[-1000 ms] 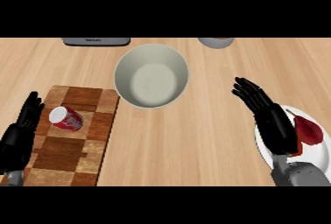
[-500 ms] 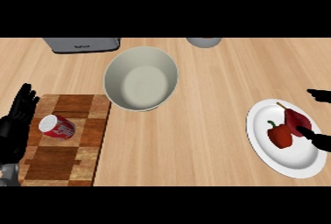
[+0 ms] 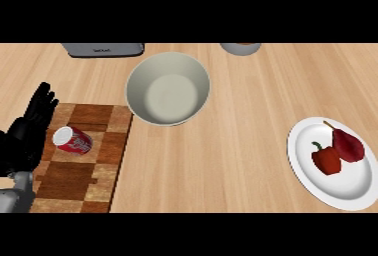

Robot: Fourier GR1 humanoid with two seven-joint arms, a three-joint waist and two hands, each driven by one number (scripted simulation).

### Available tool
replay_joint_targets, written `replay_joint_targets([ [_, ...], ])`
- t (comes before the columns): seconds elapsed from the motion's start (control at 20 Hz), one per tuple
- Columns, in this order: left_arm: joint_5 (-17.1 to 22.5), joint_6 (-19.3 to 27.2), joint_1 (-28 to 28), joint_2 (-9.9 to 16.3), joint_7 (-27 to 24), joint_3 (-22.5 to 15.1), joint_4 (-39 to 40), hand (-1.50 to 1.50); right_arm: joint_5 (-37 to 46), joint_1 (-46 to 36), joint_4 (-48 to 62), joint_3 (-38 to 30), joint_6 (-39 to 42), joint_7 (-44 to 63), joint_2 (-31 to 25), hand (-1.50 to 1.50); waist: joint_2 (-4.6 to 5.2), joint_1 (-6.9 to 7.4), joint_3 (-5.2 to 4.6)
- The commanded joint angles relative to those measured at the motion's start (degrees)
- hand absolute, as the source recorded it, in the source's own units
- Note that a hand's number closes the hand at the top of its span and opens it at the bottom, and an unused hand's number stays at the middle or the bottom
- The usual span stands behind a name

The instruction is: Pick the bell pepper from the plate and place it in the bowl

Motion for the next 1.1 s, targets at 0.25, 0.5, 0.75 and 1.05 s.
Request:
replay_joint_targets([
  [0.25, -3.3, 0.0, -3.3, -2.4, 3.7, 0.4, -1.1, 0.00, 0.3, -3.5, -7.2, -7.6, 9.0, 13.4, -5.4, -1.50, 0.16, 1.50, -0.04],
  [0.5, -2.8, -2.9, -3.1, -2.1, 1.0, 0.7, 1.8, 0.00, 1.9, -11.8, -8.3, -2.2, 15.8, 26.3, -13.2, -1.50, 0.50, 2.70, -0.12],
  [0.75, -3.4, -2.8, -3.5, -4.2, 0.3, -0.1, 1.6, 0.00, 6.3, -18.5, -4.6, 6.5, 21.6, 31.7, -15.3, -1.50, 0.58, 3.44, -0.05],
  [1.05, -3.4, -4.6, -1.8, -3.1, -1.6, 2.1, 2.4, 0.00, 9.7, -26.3, 4.7, 14.1, 30.6, 31.1, -13.7, -1.50, 0.52, 3.34, -0.02],
])
